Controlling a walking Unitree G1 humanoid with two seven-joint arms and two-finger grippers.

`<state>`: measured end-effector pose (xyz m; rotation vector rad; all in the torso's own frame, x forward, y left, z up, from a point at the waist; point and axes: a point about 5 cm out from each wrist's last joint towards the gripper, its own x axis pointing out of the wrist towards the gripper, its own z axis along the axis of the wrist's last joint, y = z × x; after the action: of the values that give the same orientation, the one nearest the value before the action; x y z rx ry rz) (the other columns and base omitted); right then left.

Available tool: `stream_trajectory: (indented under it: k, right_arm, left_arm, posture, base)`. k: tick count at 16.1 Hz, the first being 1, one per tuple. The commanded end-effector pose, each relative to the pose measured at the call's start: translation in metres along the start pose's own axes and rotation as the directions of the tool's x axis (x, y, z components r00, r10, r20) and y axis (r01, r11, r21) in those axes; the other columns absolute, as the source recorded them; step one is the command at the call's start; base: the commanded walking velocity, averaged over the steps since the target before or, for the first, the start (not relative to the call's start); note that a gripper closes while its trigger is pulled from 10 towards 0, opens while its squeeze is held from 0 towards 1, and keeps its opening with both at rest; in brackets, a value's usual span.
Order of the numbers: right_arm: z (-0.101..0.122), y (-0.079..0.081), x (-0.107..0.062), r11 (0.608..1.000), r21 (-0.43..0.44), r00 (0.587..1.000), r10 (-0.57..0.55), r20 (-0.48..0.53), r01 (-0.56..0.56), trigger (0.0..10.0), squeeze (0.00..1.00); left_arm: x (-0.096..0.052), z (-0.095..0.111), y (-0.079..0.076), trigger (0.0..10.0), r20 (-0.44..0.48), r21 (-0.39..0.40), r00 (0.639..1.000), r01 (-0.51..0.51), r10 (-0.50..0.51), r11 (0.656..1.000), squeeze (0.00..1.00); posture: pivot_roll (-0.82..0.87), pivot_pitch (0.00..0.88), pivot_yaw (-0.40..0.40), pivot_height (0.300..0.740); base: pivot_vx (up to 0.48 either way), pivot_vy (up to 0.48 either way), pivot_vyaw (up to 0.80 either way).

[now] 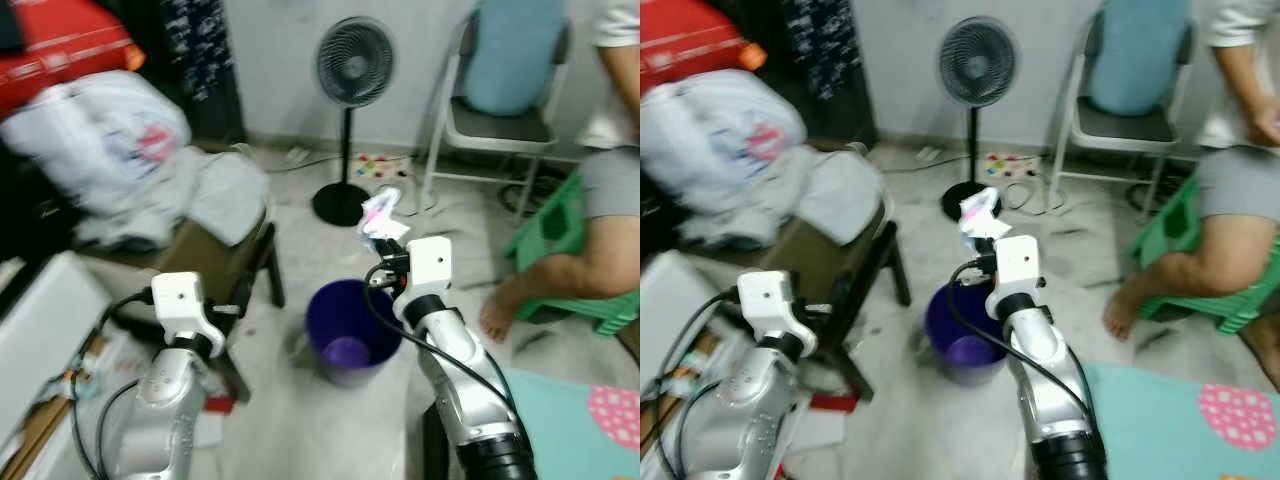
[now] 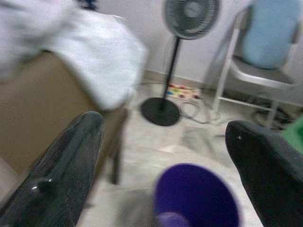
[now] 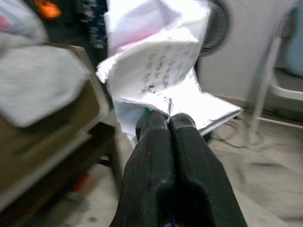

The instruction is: Clean up the room

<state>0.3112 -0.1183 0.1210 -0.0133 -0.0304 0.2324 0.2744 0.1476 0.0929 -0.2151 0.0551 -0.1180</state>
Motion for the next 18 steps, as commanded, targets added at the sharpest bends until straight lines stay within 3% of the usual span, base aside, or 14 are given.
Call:
stream_trajectory:
  k: [1,5,8,18]
  right_arm:
    - [-0.0018,-0.0041,-0.0009,1.000,-0.002,1.000,-0.014,-0.011,0.014,10.0,0.00]
    - [-0.0046,-0.0053,-0.0006,0.999,0.027,0.999,-0.028,-0.033,0.029,10.0,0.00]
    - [-0.0042,-0.0059,-0.0007,0.999,0.022,0.999,-0.027,-0.029,0.028,10.0,0.00]
    - [-0.0045,-0.0060,-0.0008,0.999,0.025,0.999,-0.036,-0.032,0.037,10.0,0.00]
  left_arm:
    - [-0.0004,0.0013,-0.0020,10.0,0.001,0.010,1.000,0.012,-0.012,1.000,0.00]
    - [0.0000,0.0007,-0.0021,10.0,-0.003,0.001,1.000,0.014,-0.014,1.000,0.00]
    - [0.0001,0.0011,-0.0026,10.0,-0.001,0.000,1.000,0.013,-0.013,1.000,0.00]
    - [-0.0001,0.0023,-0.0016,10.0,0.004,-0.001,1.000,0.015,-0.015,1.000,0.00]
  posture:
    - [-0.05,0.086,0.004,0.740]
    - [-0.05,0.090,0.004,0.740]
    - [-0.05,0.094,0.003,0.740]
    - [-0.05,0.104,0.005,0.740]
  base:
    - [0.000,0.000,0.00]
    - [0.000,0.000,0.00]
    - [0.000,0.000,-0.80]
    - [0.024,0.000,-0.15]
